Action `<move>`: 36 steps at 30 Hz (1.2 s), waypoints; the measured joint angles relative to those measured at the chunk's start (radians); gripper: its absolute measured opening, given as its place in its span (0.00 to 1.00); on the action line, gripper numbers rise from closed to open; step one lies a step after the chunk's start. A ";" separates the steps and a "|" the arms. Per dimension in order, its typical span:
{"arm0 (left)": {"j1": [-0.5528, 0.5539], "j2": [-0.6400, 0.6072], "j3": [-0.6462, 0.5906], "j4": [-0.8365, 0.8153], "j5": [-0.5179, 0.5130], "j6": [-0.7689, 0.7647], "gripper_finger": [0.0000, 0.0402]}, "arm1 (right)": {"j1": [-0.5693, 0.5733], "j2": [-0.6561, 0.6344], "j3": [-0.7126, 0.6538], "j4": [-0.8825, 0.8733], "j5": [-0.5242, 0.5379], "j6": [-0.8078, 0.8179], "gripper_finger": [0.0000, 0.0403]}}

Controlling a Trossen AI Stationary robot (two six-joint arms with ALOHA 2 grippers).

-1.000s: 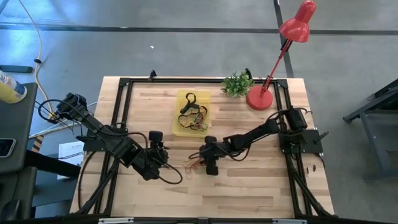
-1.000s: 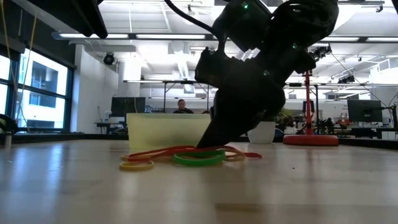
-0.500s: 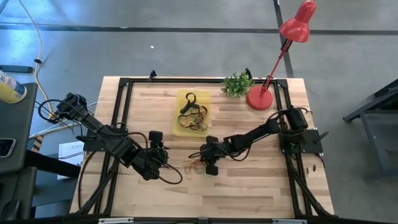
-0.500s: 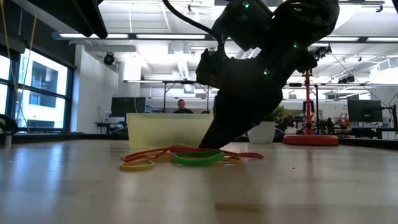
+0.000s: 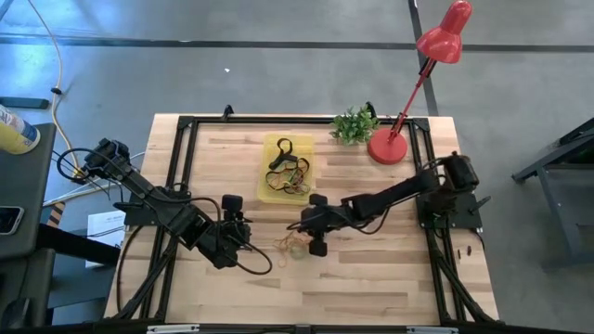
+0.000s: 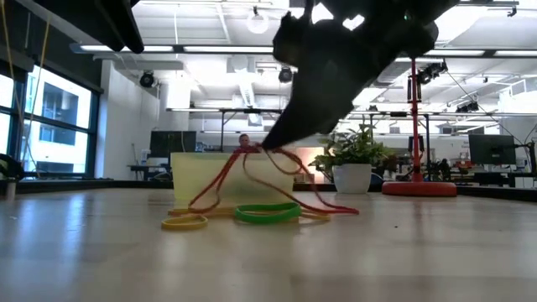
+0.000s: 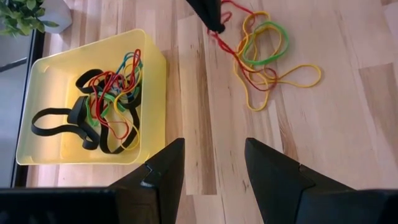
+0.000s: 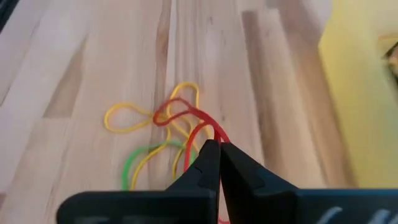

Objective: Pick and place rubber bands into bin
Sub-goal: Put the red rubber band into the yellow bin

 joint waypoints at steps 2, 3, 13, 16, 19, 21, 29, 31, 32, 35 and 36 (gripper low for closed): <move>0.000 0.000 0.000 -0.001 0.000 0.000 0.39 | 0.000 -0.020 0.000 -0.004 0.017 -0.010 0.00; 0.000 0.000 0.000 -0.001 0.000 0.000 0.39 | 0.000 -0.031 0.000 -0.007 0.021 -0.014 0.00; 0.000 0.000 0.000 -0.002 0.000 0.000 0.39 | 0.000 -0.153 0.001 -0.010 0.093 -0.066 0.00; 0.000 0.000 0.000 -0.002 0.000 0.000 0.39 | 0.000 -0.184 0.002 -0.017 0.091 -0.085 0.00; 0.000 0.000 0.000 -0.002 0.000 0.000 0.39 | 0.000 -0.202 0.002 -0.036 0.053 -0.082 0.00; 0.000 0.000 0.000 -0.002 0.000 0.000 0.39 | 0.007 -0.206 0.002 -0.070 0.020 -0.077 0.00; 0.000 0.000 0.000 -0.002 -0.019 0.000 0.39 | 0.072 -0.173 -0.025 -0.244 -0.048 0.006 0.00; 0.000 0.000 0.000 -0.002 -0.027 0.000 0.39 | 0.087 -0.168 -0.046 -0.243 -0.050 0.039 0.00; 0.000 0.000 0.000 -0.002 -0.029 0.001 0.39 | 0.093 -0.168 -0.055 -0.243 -0.043 0.057 0.00; 0.000 0.000 0.000 -0.002 -0.035 0.001 0.39 | 0.106 -0.168 -0.087 -0.255 -0.040 0.113 0.00; 0.000 0.000 0.000 -0.002 -0.037 0.001 0.39 | 0.111 -0.168 -0.100 -0.264 -0.047 0.134 0.00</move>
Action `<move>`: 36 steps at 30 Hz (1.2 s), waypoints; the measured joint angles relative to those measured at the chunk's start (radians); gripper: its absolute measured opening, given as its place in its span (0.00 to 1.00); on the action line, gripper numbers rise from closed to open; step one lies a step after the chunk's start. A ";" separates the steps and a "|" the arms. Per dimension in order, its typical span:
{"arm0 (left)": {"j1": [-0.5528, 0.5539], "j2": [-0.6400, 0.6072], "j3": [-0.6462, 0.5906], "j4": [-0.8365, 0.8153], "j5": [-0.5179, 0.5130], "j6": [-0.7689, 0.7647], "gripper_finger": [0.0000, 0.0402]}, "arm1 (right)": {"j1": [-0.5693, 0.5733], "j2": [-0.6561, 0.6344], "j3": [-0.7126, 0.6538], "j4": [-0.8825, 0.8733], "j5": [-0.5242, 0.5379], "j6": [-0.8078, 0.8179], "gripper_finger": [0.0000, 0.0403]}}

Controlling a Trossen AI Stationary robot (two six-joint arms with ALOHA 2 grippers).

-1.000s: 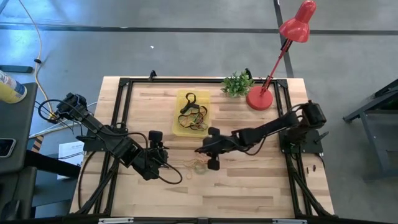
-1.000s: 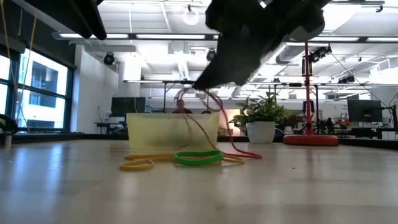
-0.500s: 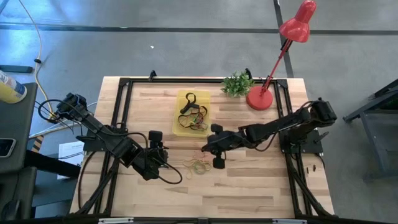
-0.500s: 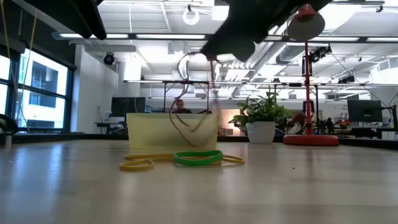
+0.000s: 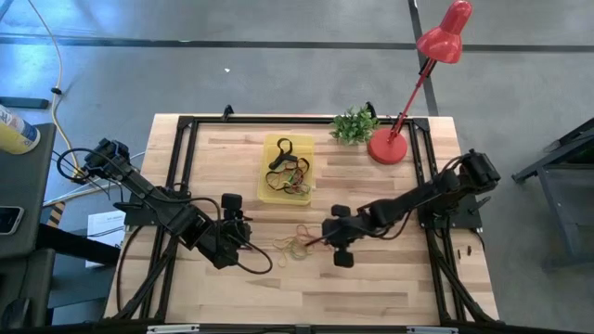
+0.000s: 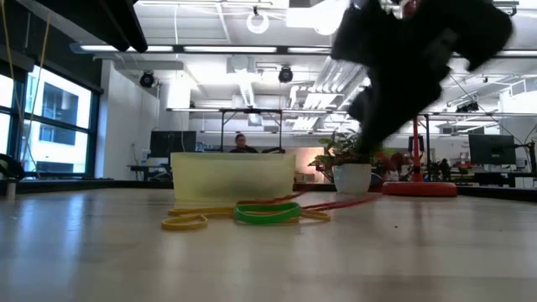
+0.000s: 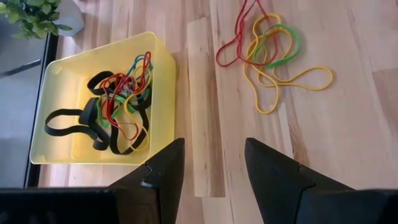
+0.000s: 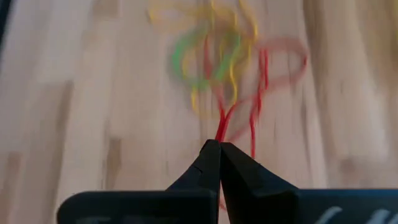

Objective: Pick and place rubber bands into bin
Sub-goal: Put the red rubber band into the yellow bin

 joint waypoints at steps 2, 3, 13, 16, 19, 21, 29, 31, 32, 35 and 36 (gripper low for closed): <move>0.000 0.000 0.000 -0.001 0.000 0.000 0.39 | 0.014 0.000 -0.028 -0.022 -0.025 0.040 0.00; 0.000 0.000 0.000 -0.002 0.000 0.000 0.39 | 0.024 0.000 -0.042 -0.030 -0.034 0.062 0.00; 0.000 0.000 0.000 -0.002 0.001 0.001 0.39 | 0.208 -0.001 -0.130 -0.039 -0.056 0.298 0.00; 0.000 0.000 0.000 -0.002 -0.007 0.012 0.39 | 0.272 -0.001 -0.155 -0.002 -0.023 0.391 0.00; 0.000 0.000 0.000 0.000 -0.026 0.017 0.39 | 0.310 -0.001 -0.164 0.058 0.009 0.440 0.00; 0.000 0.000 0.000 0.001 -0.037 0.018 0.39 | 0.326 -0.001 -0.163 0.120 0.024 0.438 0.01; 0.000 0.000 0.000 0.002 -0.034 0.018 0.39 | 0.316 -0.002 -0.162 0.186 0.014 0.440 0.19; 0.000 0.000 0.000 0.002 -0.030 0.018 0.39 | 0.317 -0.002 -0.162 0.196 -0.008 0.439 0.26; 0.000 0.000 0.000 0.002 -0.025 0.018 0.39 | 0.317 -0.002 -0.162 0.207 -0.019 0.439 0.29; 0.000 0.000 0.000 0.001 -0.006 0.018 0.39 | 0.317 -0.002 -0.162 0.242 -0.025 0.437 0.38; 0.000 0.000 0.000 0.001 -0.005 0.018 0.39 | 0.317 -0.002 -0.162 0.248 -0.022 0.438 0.41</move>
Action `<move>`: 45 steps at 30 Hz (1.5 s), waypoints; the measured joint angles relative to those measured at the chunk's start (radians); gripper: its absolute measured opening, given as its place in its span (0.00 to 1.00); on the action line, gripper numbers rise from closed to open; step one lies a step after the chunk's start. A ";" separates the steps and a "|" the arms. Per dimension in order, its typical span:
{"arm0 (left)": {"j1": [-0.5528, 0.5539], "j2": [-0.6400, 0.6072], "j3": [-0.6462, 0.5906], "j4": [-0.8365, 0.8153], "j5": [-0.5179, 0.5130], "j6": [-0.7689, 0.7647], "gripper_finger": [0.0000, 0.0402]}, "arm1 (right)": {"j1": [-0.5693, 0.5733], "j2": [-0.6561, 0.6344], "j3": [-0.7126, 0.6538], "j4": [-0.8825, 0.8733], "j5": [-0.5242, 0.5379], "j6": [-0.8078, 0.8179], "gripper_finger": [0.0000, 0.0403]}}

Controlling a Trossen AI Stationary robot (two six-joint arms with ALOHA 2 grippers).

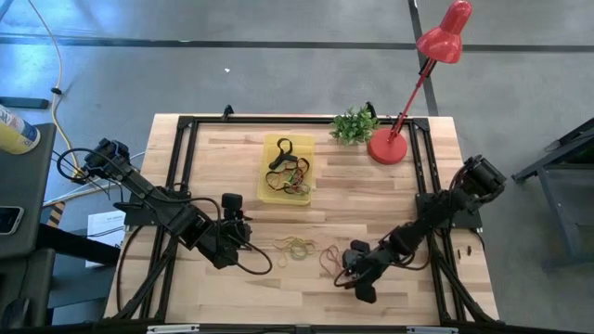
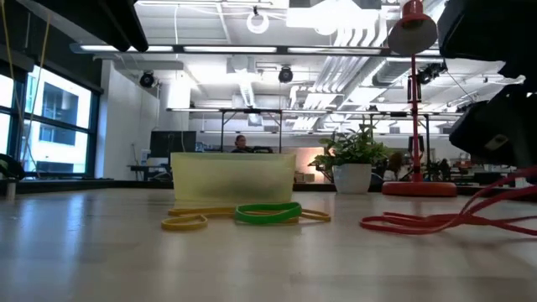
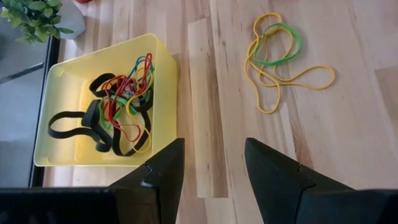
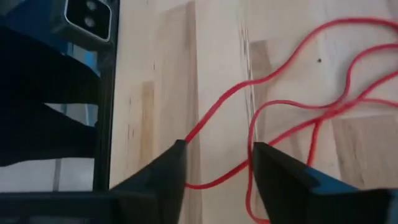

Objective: Pick and place rubber bands into bin
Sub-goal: Put the red rubber band into the yellow bin

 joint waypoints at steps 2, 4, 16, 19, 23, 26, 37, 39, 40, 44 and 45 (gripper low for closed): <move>0.000 0.000 0.000 0.000 0.001 0.000 0.39 | -0.004 0.000 0.000 0.007 0.008 0.000 0.47; 0.000 0.000 0.000 -0.001 0.001 0.000 0.39 | -0.008 0.000 0.000 0.006 0.014 0.001 0.51; 0.000 0.000 0.000 -0.004 0.001 0.027 0.39 | -0.006 -0.035 0.055 -0.329 0.135 0.028 0.60; 0.000 0.000 0.000 -0.003 -0.011 0.035 0.39 | -0.004 -0.066 0.060 -0.332 0.200 -0.008 0.58; 0.000 0.000 0.000 -0.003 -0.029 0.035 0.39 | -0.019 -0.099 0.055 -0.421 0.279 0.033 0.54; 0.000 0.000 0.000 -0.003 -0.034 0.035 0.39 | -0.032 -0.131 0.059 -0.443 0.324 0.061 0.50; 0.001 0.000 0.000 -0.002 -0.047 0.035 0.39 | -0.075 -0.255 0.057 -0.643 0.667 0.257 0.33; 0.001 0.000 0.000 -0.002 -0.049 0.035 0.39 | -0.080 -0.284 0.057 -0.657 0.714 0.249 0.30; 0.001 0.000 0.000 -0.002 -0.052 0.034 0.39 | -0.082 -0.298 0.057 -0.667 0.737 0.247 0.29; 0.001 0.000 0.000 -0.001 -0.055 0.034 0.39 | -0.110 -0.329 0.058 -0.732 0.730 0.244 0.23; 0.001 0.000 0.000 -0.001 -0.058 0.034 0.39 | -0.118 -0.330 0.058 -0.749 0.708 0.243 0.21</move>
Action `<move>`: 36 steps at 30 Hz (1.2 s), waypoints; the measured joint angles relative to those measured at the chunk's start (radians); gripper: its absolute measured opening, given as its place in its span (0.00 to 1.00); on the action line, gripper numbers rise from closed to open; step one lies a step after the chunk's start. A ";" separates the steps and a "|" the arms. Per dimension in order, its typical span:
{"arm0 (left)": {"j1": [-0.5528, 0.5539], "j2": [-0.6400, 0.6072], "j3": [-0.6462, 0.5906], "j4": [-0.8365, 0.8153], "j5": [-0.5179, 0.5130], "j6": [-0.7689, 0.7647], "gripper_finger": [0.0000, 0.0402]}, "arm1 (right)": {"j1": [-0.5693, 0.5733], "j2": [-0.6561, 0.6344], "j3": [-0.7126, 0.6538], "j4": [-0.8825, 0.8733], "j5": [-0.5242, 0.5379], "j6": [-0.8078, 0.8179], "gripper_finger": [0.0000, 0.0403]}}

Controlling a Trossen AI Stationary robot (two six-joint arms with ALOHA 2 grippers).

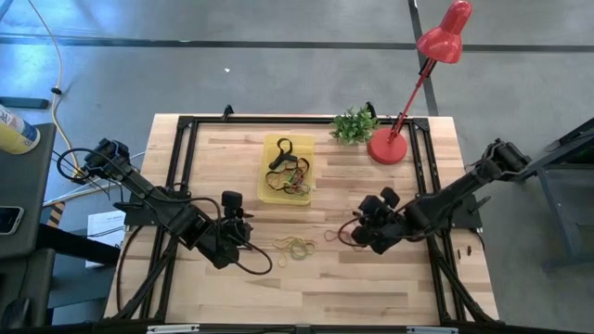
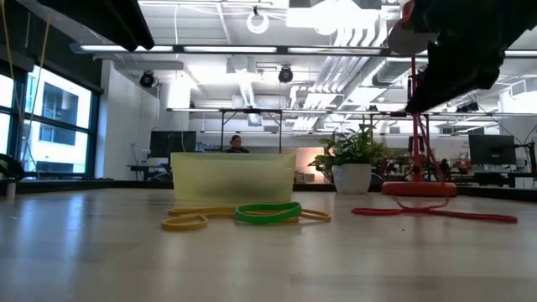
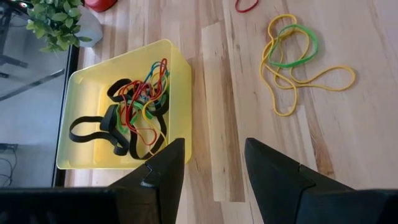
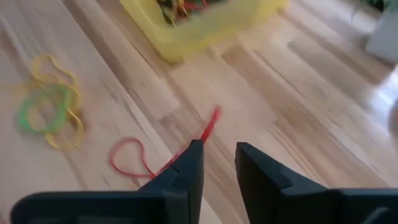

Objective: Pick and place rubber bands into bin
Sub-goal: Put the red rubber band into the yellow bin

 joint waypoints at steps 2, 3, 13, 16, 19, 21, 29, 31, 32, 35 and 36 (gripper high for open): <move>0.000 0.000 0.000 0.000 -0.005 -0.002 0.39 | -0.012 0.000 0.000 -0.010 -0.030 -0.015 0.18; 0.000 0.000 0.000 0.000 -0.005 -0.004 0.39 | -0.014 0.000 0.000 -0.007 -0.033 -0.026 0.17; 0.000 0.000 0.000 0.001 -0.035 -0.005 0.39 | -0.059 0.000 -0.016 0.004 -0.198 -0.118 0.11; 0.000 0.000 0.000 0.001 -0.043 -0.005 0.39 | -0.083 0.000 -0.061 0.096 -0.365 -0.176 0.16; 0.000 0.000 0.000 0.001 -0.050 -0.004 0.39 | -0.098 0.001 -0.121 0.185 -0.460 -0.156 0.25; 0.000 0.000 0.000 0.001 -0.050 -0.004 0.39 | -0.106 0.001 -0.157 0.238 -0.489 -0.117 0.33; 0.000 0.000 0.000 0.001 -0.050 -0.004 0.39 | -0.169 0.001 -0.252 0.299 -0.633 0.018 0.63; 0.000 0.000 0.000 0.001 -0.050 -0.004 0.39 | -0.178 0.001 -0.262 0.308 -0.655 0.019 0.66; 0.000 0.000 0.000 0.001 -0.050 -0.004 0.39 | -0.181 0.001 -0.263 0.313 -0.656 0.015 0.67; 0.000 0.000 0.000 0.001 -0.050 -0.004 0.39 | -0.181 0.001 -0.262 0.337 -0.629 0.000 0.67; 0.000 0.000 0.000 0.001 -0.050 -0.004 0.39 | -0.182 0.001 -0.262 0.338 -0.616 0.000 0.66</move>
